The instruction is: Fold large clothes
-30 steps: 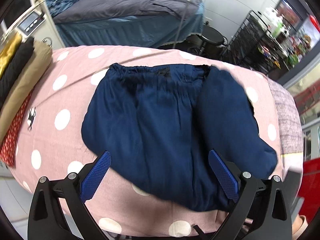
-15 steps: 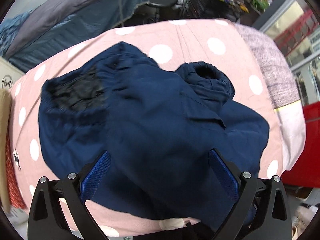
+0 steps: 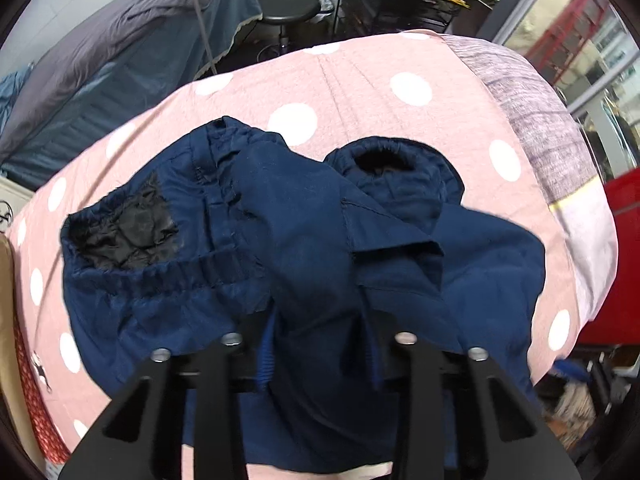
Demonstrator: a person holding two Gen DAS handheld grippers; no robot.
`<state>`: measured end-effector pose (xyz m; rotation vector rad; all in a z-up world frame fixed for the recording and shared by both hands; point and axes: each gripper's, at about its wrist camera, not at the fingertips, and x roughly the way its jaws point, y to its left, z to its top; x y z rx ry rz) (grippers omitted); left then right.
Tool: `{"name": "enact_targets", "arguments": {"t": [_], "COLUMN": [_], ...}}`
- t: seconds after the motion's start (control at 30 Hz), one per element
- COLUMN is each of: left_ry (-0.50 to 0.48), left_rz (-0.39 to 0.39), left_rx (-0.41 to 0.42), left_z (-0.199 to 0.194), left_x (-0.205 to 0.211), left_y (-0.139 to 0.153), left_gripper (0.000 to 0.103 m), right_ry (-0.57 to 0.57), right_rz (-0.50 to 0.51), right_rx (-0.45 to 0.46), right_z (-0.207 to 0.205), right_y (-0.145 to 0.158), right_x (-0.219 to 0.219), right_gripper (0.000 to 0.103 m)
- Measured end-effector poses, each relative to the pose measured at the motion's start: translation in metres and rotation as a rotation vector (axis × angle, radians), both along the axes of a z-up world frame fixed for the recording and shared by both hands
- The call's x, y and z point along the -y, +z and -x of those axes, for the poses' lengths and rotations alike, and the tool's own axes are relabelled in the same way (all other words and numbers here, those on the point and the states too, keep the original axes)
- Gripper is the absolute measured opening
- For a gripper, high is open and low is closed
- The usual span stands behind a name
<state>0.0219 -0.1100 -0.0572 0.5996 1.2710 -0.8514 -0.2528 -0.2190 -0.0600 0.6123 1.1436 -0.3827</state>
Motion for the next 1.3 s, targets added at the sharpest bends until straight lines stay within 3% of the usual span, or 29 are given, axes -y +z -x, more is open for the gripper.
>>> {"name": "enact_targets", "arguments": {"t": [0.1, 0.23, 0.4, 0.5, 0.6, 0.7, 0.8, 0.9, 0.97, 1.03, 1.13, 1.2, 1.3], "left_ry": [0.014, 0.098, 0.186, 0.22, 0.239, 0.272, 0.301, 0.331, 0.333, 0.313, 0.243, 0.176, 0.045], "left_rz": [0.006, 0.0, -0.086, -0.164, -0.266, -0.328, -0.243, -0.152, -0.07, -0.006, 0.075, 0.121, 0.127], "left_rx": [0.001, -0.045, -0.136, -0.196, -0.239, -0.22, -0.186, -0.039, 0.064, 0.114, 0.138, 0.109, 0.062], "left_z": [0.002, 0.002, 0.022, 0.039, 0.055, 0.059, 0.049, 0.031, 0.018, 0.007, -0.006, -0.011, -0.004], "left_x": [-0.027, -0.079, -0.145, -0.173, -0.194, -0.21, -0.219, -0.217, -0.207, -0.187, -0.138, -0.093, -0.031], "left_y": [0.005, 0.0, -0.034, -0.064, -0.095, -0.108, -0.084, -0.039, -0.005, 0.018, 0.038, 0.04, 0.035], "left_gripper": [0.022, 0.019, 0.019, 0.019, 0.018, 0.019, 0.025, 0.056, 0.064, 0.08, 0.084, 0.089, 0.092], "right_ry": [0.038, 0.1, 0.168, 0.123, -0.002, -0.121, -0.121, -0.062, -0.016, 0.03, 0.09, 0.13, 0.172], "right_rz": [0.011, -0.068, -0.141, -0.213, -0.248, -0.234, -0.146, -0.075, -0.035, 0.0, 0.03, 0.053, 0.078], "right_rx": [-0.028, -0.016, -0.018, 0.001, 0.008, -0.021, -0.047, -0.068, -0.079, -0.081, -0.081, -0.089, -0.09], "right_z": [-0.011, -0.026, -0.025, -0.018, -0.009, -0.004, -0.013, -0.029, -0.04, -0.053, -0.071, -0.084, -0.095], "right_y": [0.001, 0.004, 0.009, 0.005, 0.0, -0.008, -0.006, -0.006, -0.008, -0.008, -0.007, -0.005, -0.005], "right_x": [-0.01, -0.014, -0.018, -0.003, 0.02, 0.042, 0.044, 0.035, 0.028, 0.02, 0.008, -0.001, -0.009], "right_gripper": [0.09, 0.09, 0.09, 0.09, 0.09, 0.09, 0.09, 0.09, 0.09, 0.09, 0.09, 0.09, 0.09]}}
